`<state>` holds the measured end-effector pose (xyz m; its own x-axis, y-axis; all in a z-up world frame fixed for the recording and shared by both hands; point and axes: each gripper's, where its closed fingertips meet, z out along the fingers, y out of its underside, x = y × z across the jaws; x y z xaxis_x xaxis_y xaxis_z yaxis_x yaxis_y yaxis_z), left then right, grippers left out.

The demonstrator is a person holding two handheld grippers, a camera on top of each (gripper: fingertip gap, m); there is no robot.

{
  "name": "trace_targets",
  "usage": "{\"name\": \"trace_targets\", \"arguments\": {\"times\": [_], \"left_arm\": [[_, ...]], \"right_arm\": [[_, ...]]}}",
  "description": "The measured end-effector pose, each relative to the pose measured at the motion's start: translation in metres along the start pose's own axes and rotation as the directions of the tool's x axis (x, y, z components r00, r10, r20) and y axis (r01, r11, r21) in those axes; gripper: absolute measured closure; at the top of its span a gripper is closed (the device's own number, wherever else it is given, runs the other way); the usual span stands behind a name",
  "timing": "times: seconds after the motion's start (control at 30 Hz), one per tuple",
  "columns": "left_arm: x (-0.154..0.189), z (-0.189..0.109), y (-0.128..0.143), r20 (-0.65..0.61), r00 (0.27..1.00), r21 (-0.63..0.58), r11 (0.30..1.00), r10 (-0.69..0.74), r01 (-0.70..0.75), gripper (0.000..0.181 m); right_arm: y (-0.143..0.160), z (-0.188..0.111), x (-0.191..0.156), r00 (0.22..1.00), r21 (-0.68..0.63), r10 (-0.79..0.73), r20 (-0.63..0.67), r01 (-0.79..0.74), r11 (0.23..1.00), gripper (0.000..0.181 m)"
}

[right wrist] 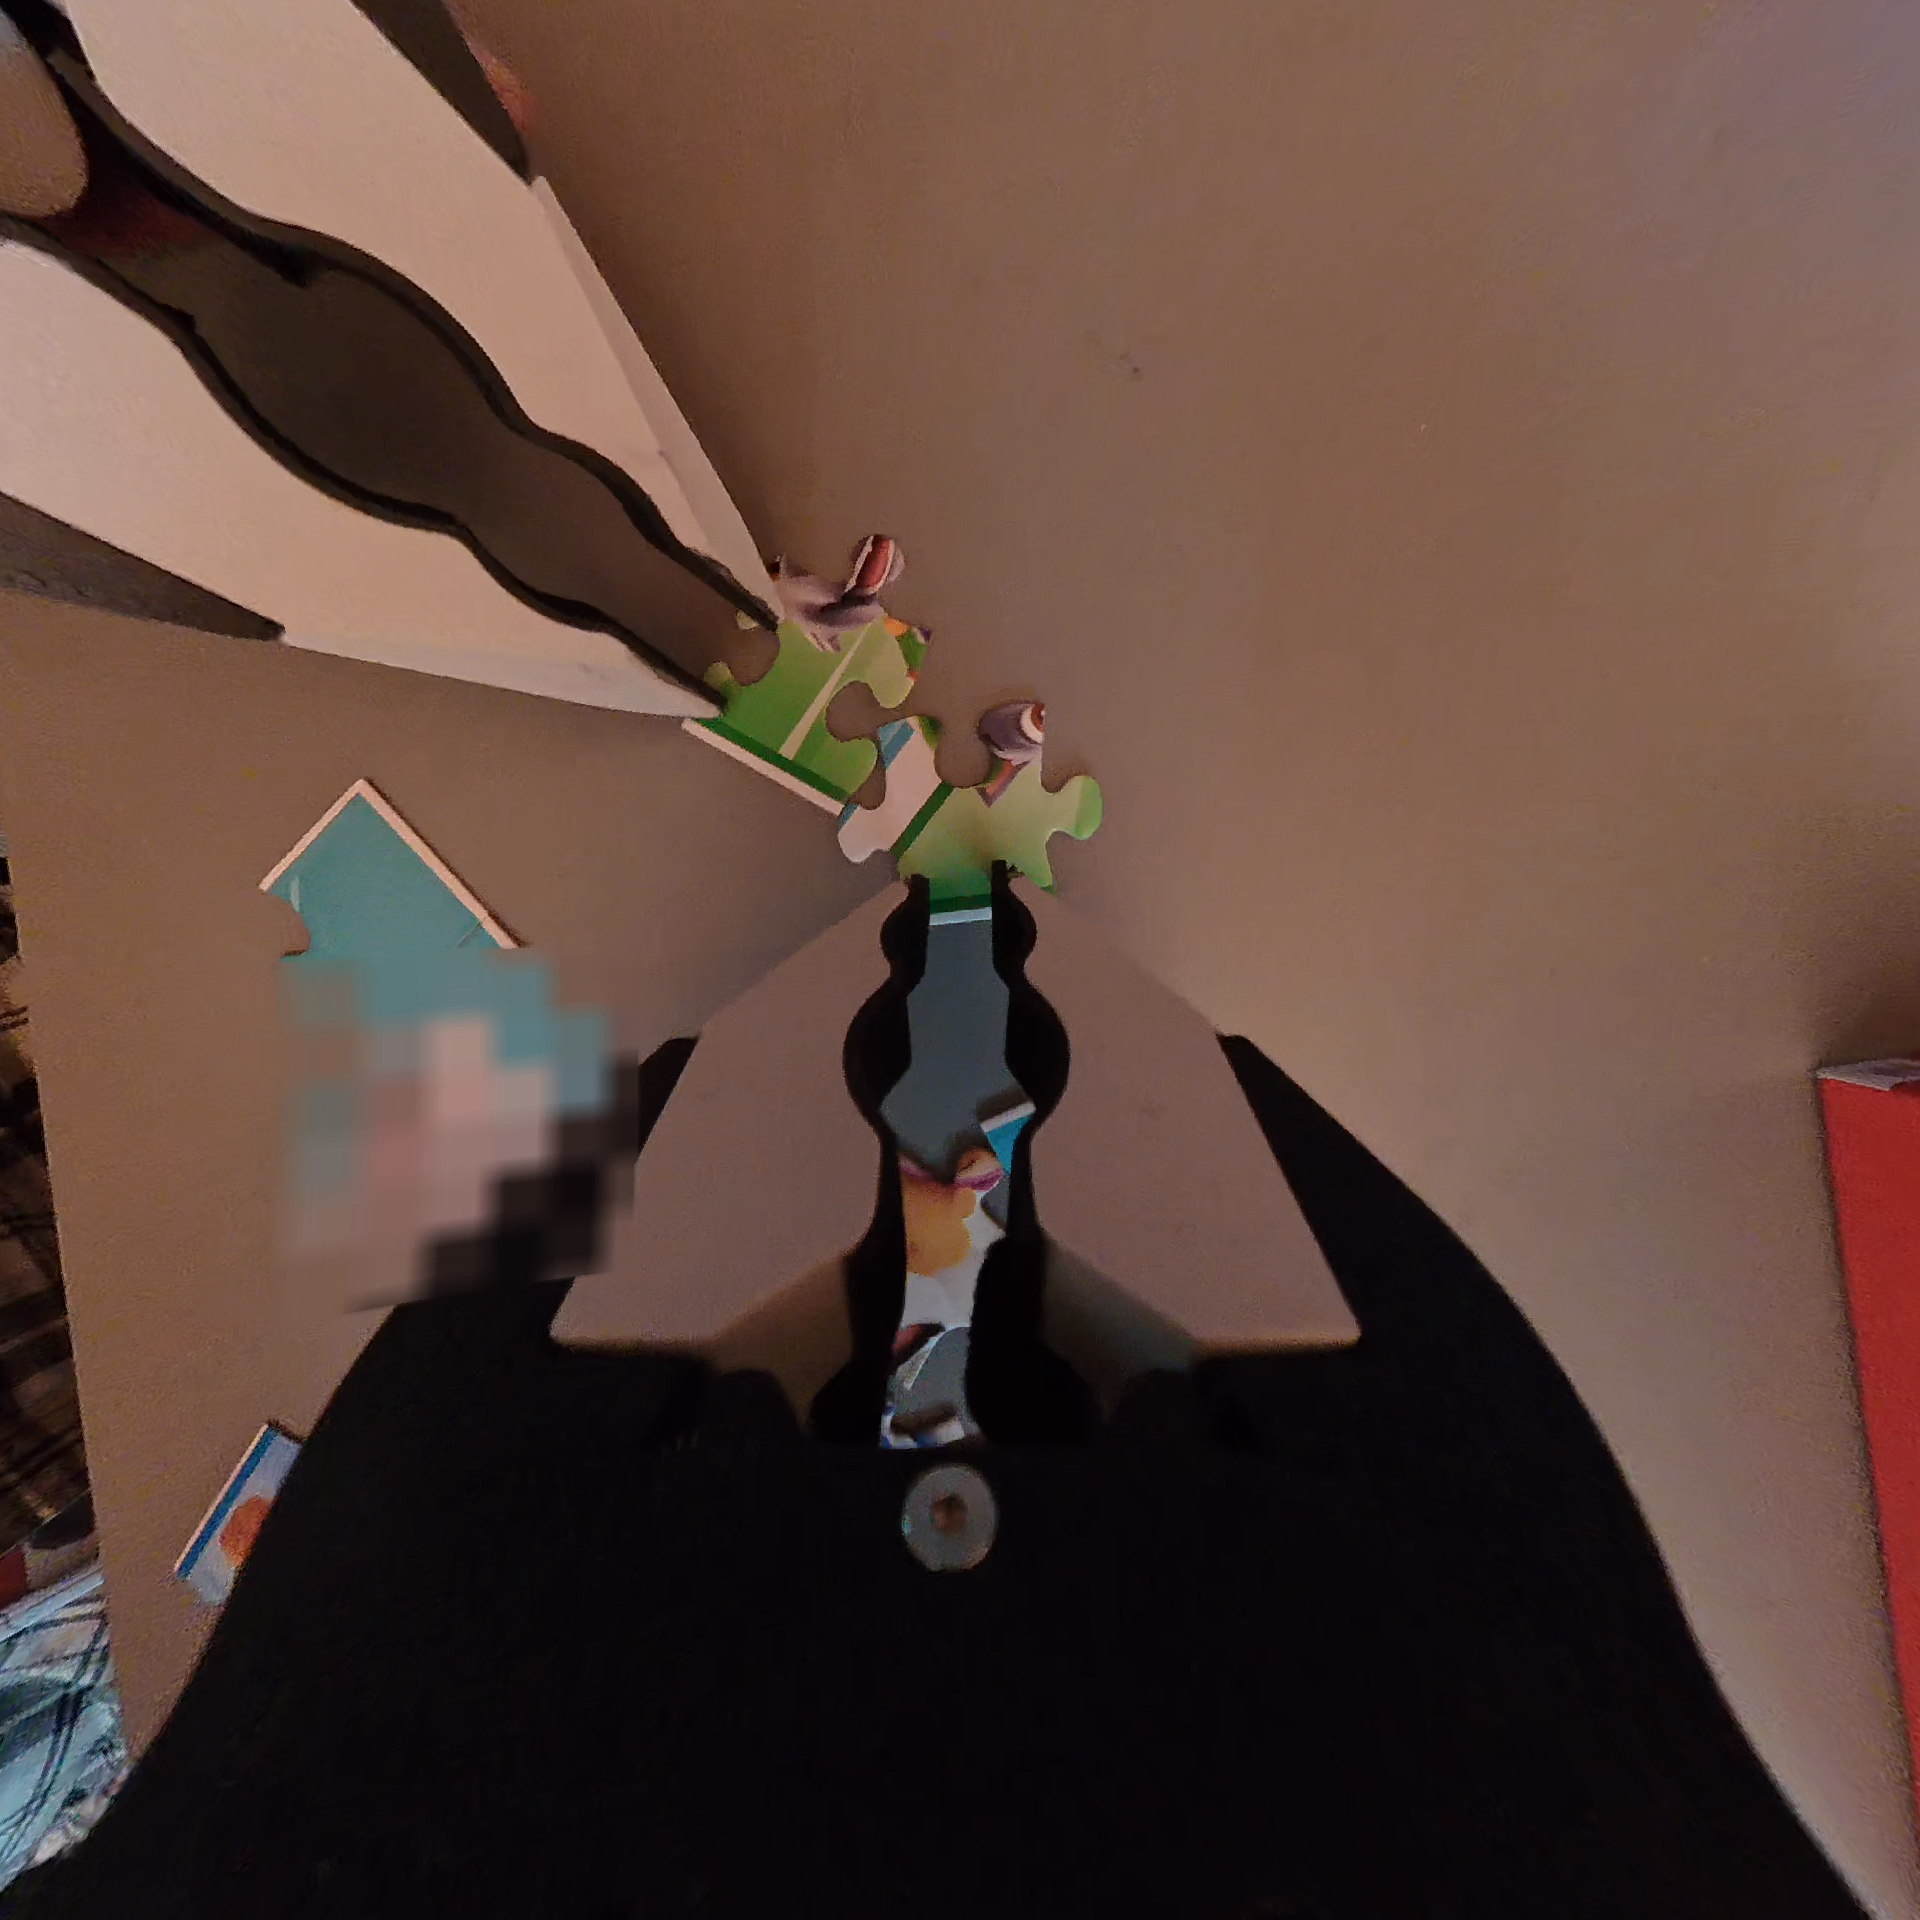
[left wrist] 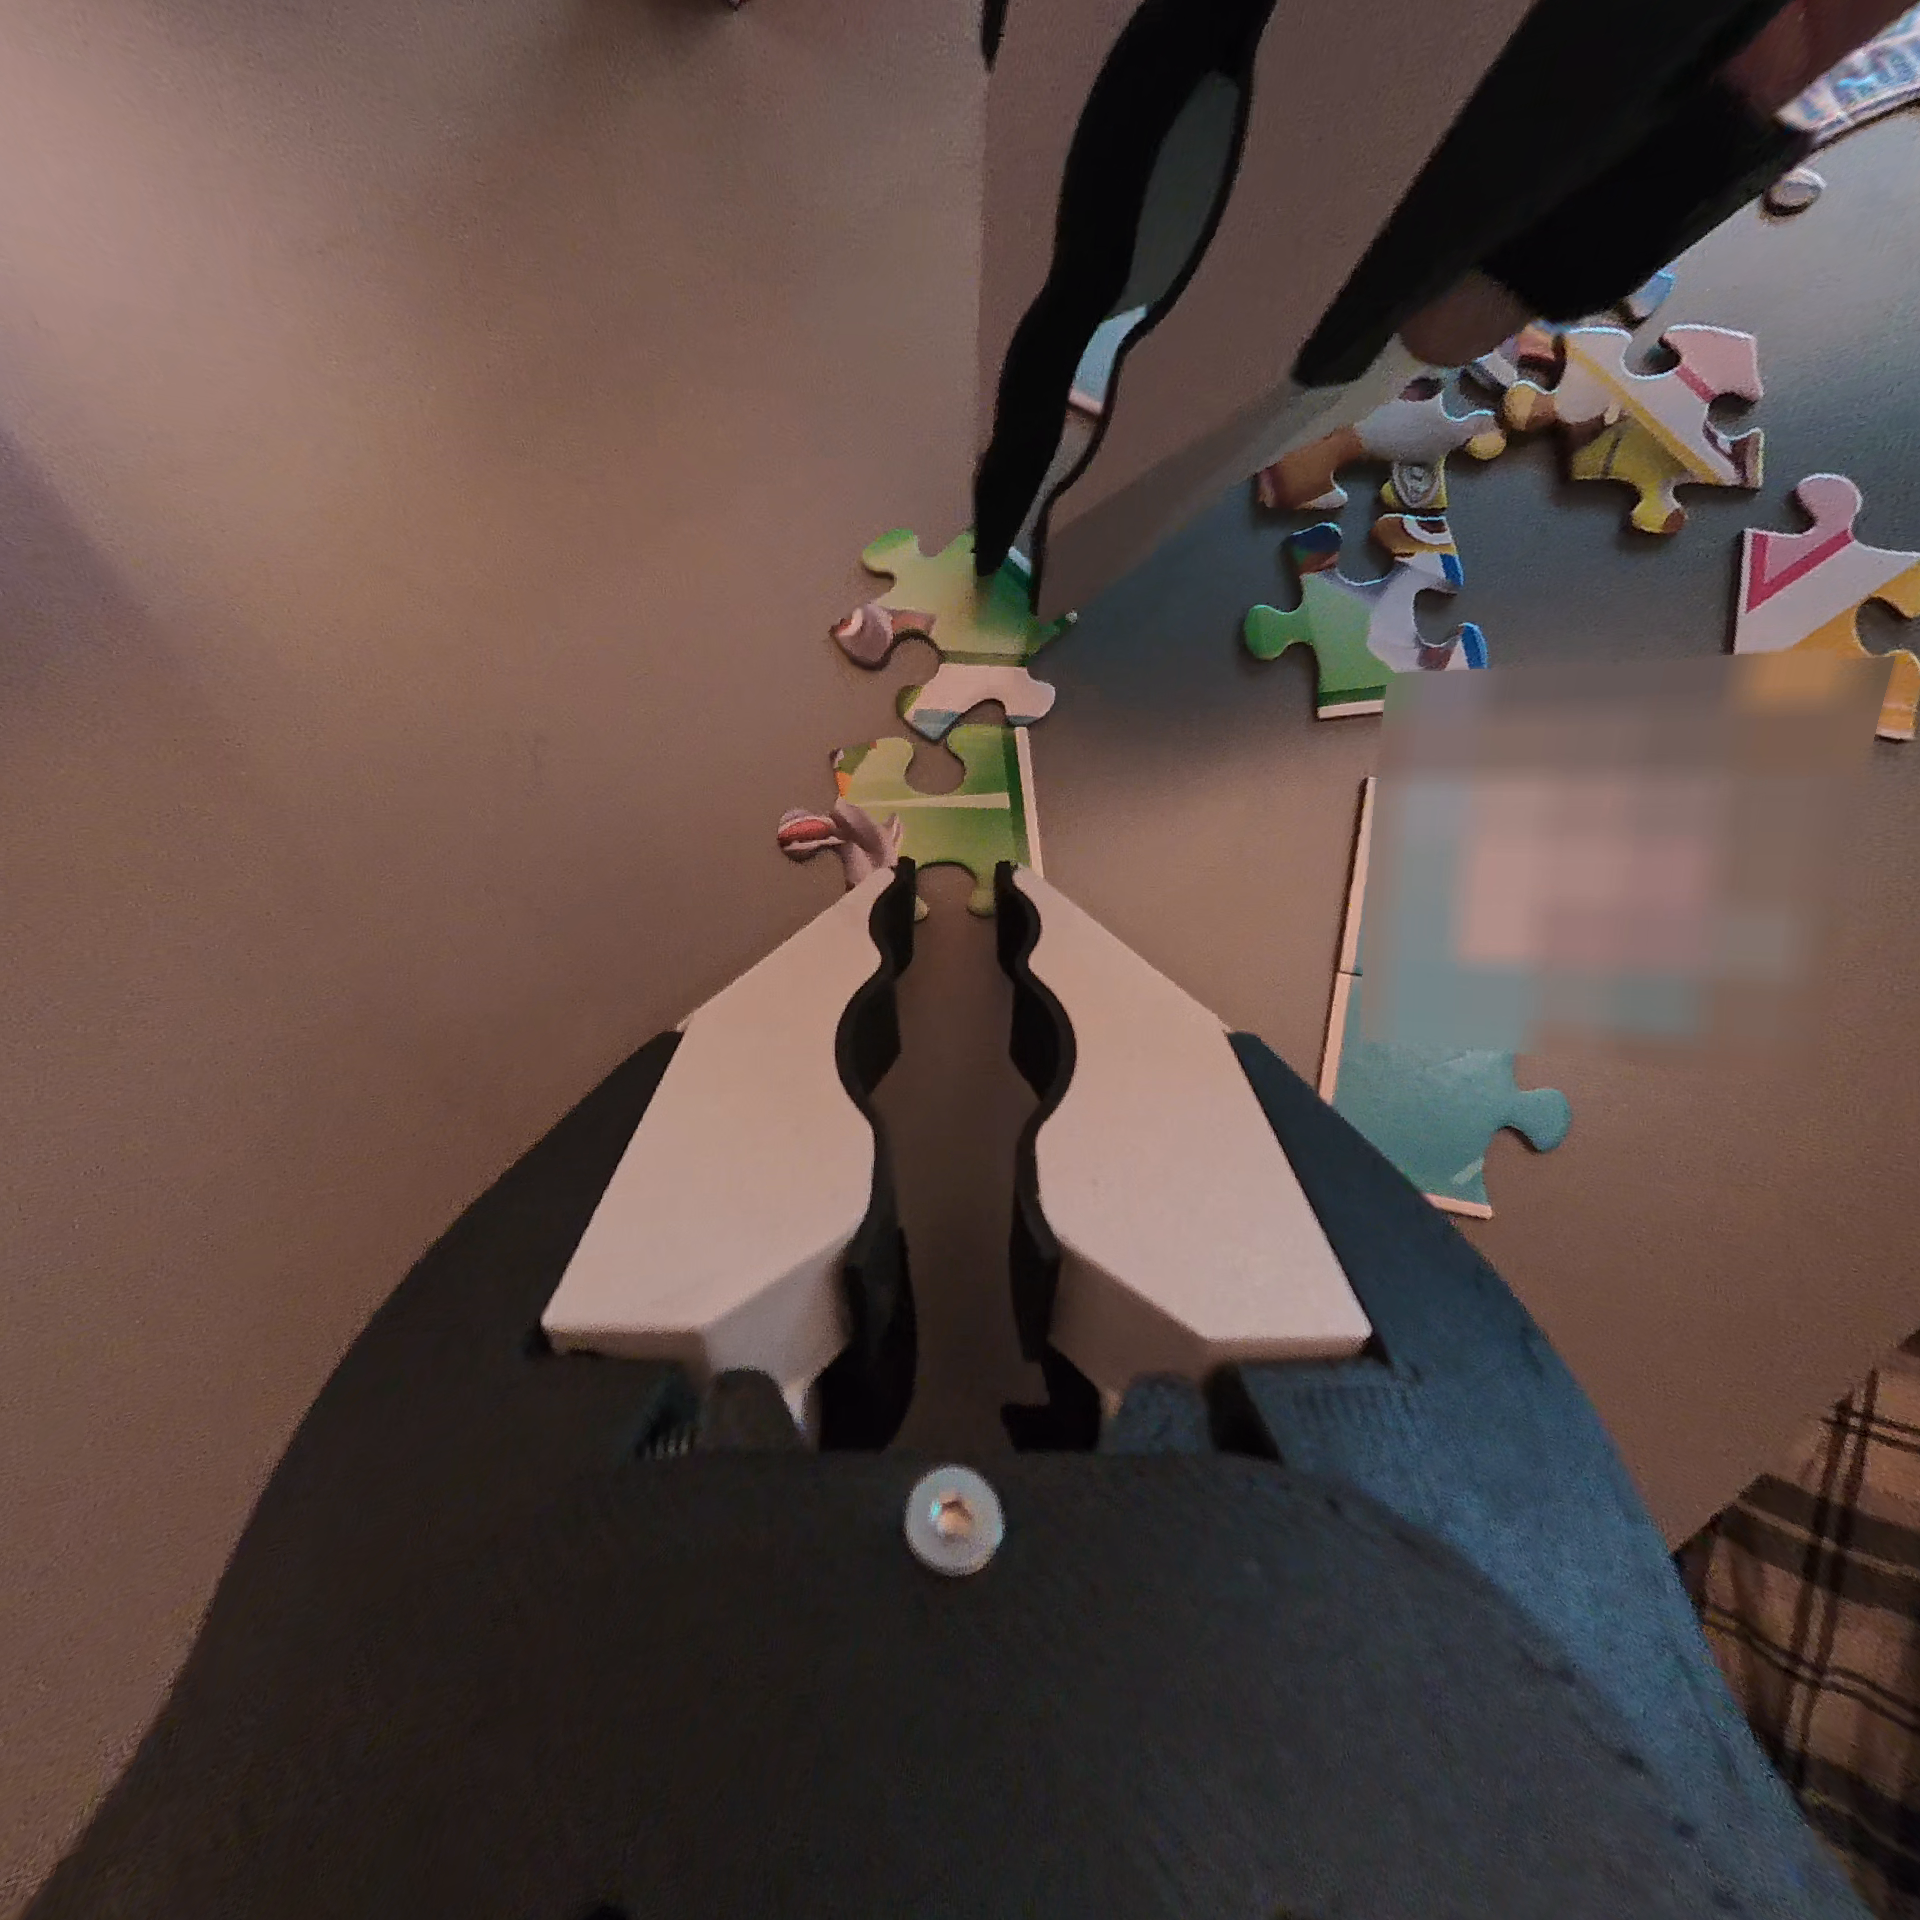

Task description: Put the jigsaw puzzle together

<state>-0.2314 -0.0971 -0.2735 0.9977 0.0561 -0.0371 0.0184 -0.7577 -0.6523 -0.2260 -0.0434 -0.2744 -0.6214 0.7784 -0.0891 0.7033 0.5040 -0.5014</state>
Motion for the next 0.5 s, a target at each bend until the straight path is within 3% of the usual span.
{"name": "trace_targets", "arguments": {"times": [0.13, 0.5], "left_arm": [[-0.008, 0.001, 0.0, 0.042, 0.998, 0.018, 0.999, -0.045, 0.044, 0.181], [-0.026, 0.0, 0.002, 0.128, 0.984, 0.015, 0.993, -0.122, 0.121, 0.181]], "right_arm": [[0.006, -0.003, -0.008, 1.0, -0.02, -0.012, 0.021, 0.013, 1.0, 0.17], [0.021, -0.009, -0.027, 0.993, -0.044, -0.068, 0.097, 0.073, 0.996, 0.179]]}}
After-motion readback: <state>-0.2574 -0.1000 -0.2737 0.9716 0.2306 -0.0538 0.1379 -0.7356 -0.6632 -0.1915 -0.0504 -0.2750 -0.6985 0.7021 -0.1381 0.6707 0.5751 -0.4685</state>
